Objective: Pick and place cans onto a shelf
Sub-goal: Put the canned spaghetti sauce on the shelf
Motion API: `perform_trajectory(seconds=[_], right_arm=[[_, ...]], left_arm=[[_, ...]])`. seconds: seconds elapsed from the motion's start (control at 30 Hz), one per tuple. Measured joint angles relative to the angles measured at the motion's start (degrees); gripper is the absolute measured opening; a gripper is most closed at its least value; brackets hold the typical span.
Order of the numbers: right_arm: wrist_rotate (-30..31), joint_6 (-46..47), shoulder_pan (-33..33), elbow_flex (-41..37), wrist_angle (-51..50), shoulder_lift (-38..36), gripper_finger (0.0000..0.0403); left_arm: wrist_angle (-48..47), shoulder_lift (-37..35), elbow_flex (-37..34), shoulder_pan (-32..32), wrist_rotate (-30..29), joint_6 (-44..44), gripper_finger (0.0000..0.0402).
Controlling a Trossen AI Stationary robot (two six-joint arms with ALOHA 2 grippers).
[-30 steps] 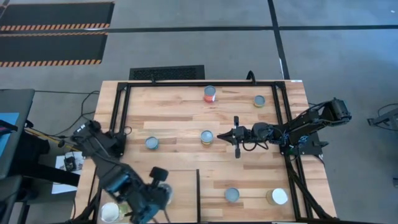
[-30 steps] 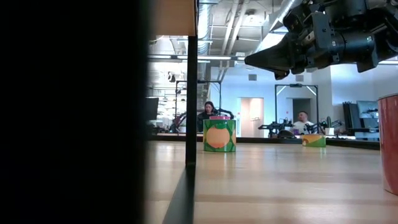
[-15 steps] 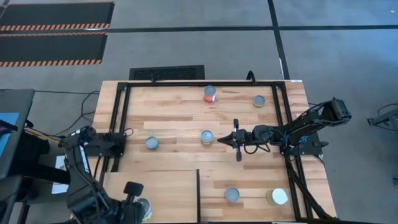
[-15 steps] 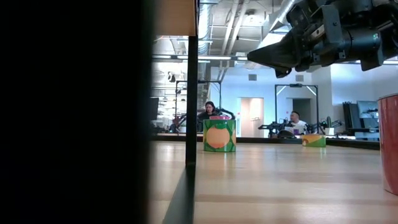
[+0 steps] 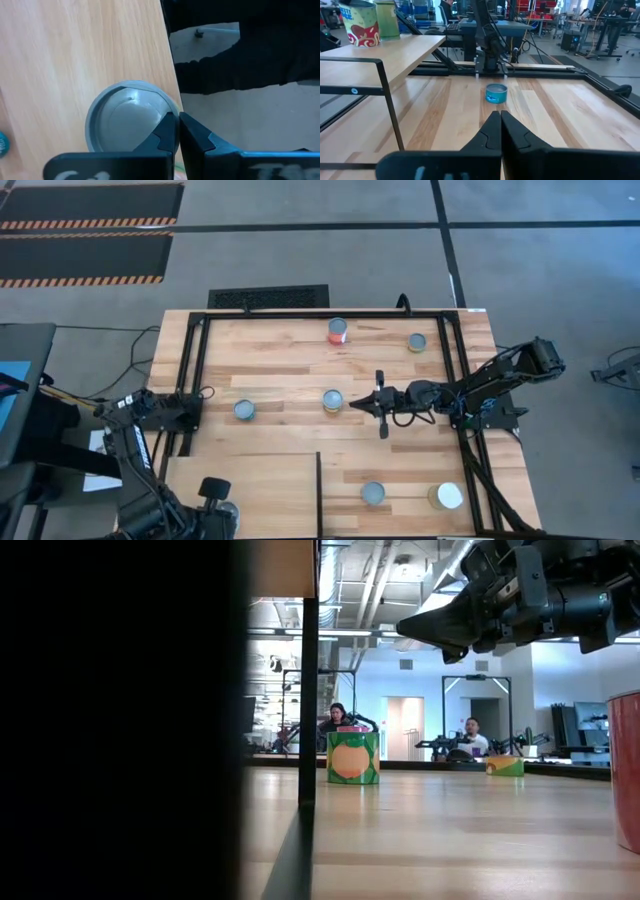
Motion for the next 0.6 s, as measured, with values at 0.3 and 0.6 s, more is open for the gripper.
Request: perform_trajectory(seconds=[0.3,0.6], right_arm=[[-0.02,0.36,0.00,0.00,0.00,0.00,0.0008],[-0.03,0.45,0.02,0.00,0.00,0.00,0.0008]], left_arm=[[-2.01,0.00,0.00,0.00,1.01,-2.31,0.0000],[-2.35,-0.02,0.00,0.02,0.81,-5.21,0.0000]])
